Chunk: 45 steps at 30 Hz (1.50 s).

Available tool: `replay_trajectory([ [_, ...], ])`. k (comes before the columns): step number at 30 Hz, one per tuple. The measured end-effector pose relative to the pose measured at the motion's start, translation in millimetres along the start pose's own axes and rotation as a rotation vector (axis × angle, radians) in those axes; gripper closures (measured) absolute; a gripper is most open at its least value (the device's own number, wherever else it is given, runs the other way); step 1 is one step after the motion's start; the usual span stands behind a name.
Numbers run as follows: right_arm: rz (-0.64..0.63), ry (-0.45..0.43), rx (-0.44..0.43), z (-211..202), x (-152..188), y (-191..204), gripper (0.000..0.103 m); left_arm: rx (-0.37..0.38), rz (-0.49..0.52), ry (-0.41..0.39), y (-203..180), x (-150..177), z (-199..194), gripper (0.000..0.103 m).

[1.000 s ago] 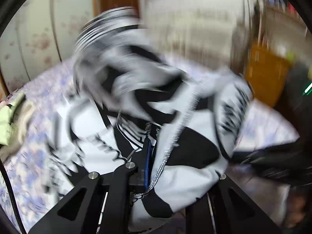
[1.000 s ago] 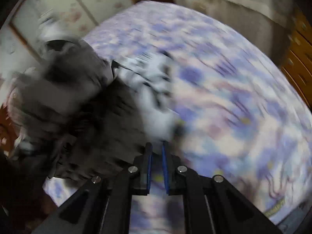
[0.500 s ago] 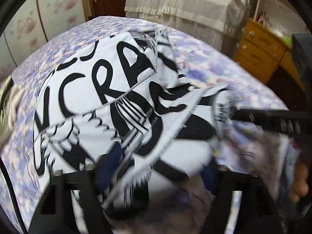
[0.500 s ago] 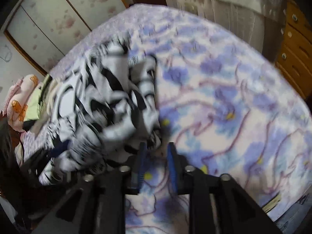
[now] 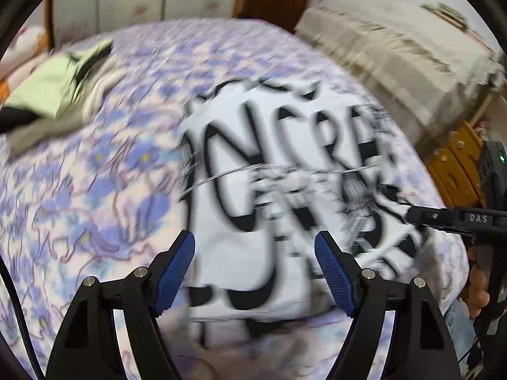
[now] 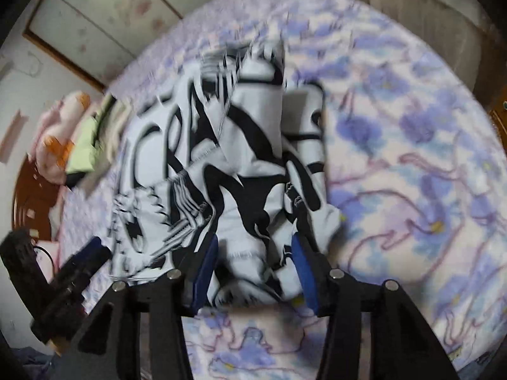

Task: Fold large clothes

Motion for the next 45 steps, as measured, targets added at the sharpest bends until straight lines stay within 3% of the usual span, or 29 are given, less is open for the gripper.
replay_trajectory([
  [2, -0.016, -0.009, -0.017, 4.9, -3.3, 3.5, 0.054, -0.004, -0.036, 0.027, 14.9, 0.0, 9.4, 0.026],
  [4, -0.048, 0.029, -0.056, 8.8, -5.4, 11.2, 0.063, 0.021, -0.056, 0.038, 18.8, 0.4, 18.5, 0.026],
  [5, -0.069, 0.042, -0.04, 12.1, -5.5, 12.2, 0.076, 0.03, -0.065, 0.035, 18.7, -0.2, 20.7, 0.026],
  [7, -0.117, 0.025, -0.012, 14.5, -6.7, 14.0, 0.086, 0.026, -0.063, 0.035, 16.1, -1.1, 25.9, 0.026],
  [9, -0.143, -0.026, 0.003, 8.8, -10.4, 15.6, 0.092, 0.012, -0.054, 0.019, 13.6, -3.4, 26.5, 0.026],
  [11, -0.176, -0.161, 0.028, -14.7, -19.0, 19.0, 0.093, 0.01, -0.036, -0.005, 8.3, -6.2, 26.5, 0.026],
  [12, -0.189, -0.256, 0.032, -30.0, -24.5, 19.5, 0.093, 0.011, -0.026, -0.021, 3.2, -5.4, 24.5, 0.026],
  [14, -0.175, -0.312, 0.043, -30.1, -25.9, 8.7, 0.093, -0.005, 0.003, -0.055, -4.2, -4.9, 25.5, 0.026],
  [17, -0.104, -0.205, 0.058, 21.6, -11.7, -21.3, 0.091, -0.088, 0.083, -0.064, -7.9, 3.9, 39.2, 0.022],
  [20, -0.076, -0.216, 0.04, 28.4, -7.1, -24.3, 0.09, -0.148, 0.141, -0.069, -11.4, 11.0, 44.6, 0.022],
  [23, -0.087, -0.208, 0.057, 13.8, -12.3, -18.2, 0.078, -0.105, 0.109, -0.041, -11.4, 7.4, 36.0, 0.022],
  [27, -0.097, -0.259, 0.001, -11.6, -32.1, -3.9, 0.058, -0.036, 0.054, -0.042, -7.8, -13.8, 19.3, 0.021],
  [32, -0.03, -0.253, -0.011, 3.6, -81.7, -3.7, 0.055, 0.001, -0.051, -0.055, 12.0, -59.9, 28.8, 0.021],
  [36, 0.07, -0.171, -0.019, 42.3, -115.8, -16.0, 0.055, 0.025, -0.124, 0.007, 29.7, -86.2, 59.4, 0.021],
  [40, 0.16, -0.107, -0.12, 63.4, -131.2, -21.2, 0.056, 0.047, -0.162, 0.033, 39.7, -97.6, 82.4, 0.02],
  [42, 0.126, -0.111, -0.105, 64.2, -133.5, -21.7, 0.094, 0.042, -0.144, 0.016, 38.6, -103.4, 85.5, 0.021],
  [45, 0.08, -0.197, 0.003, 45.6, -125.8, -24.4, 0.098, 0.029, -0.105, 0.001, 33.7, -103.9, 88.6, 0.02],
])
Point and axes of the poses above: each gripper's, at about its wrist camera, not at the fingertips, and z roughly the way its jaws point, y to its left, x to its underside, the point moved 8 cm from there along z, roughly the way its jaws point, and after that the axes turned 10 degrees about x, right-handed, at the moved point
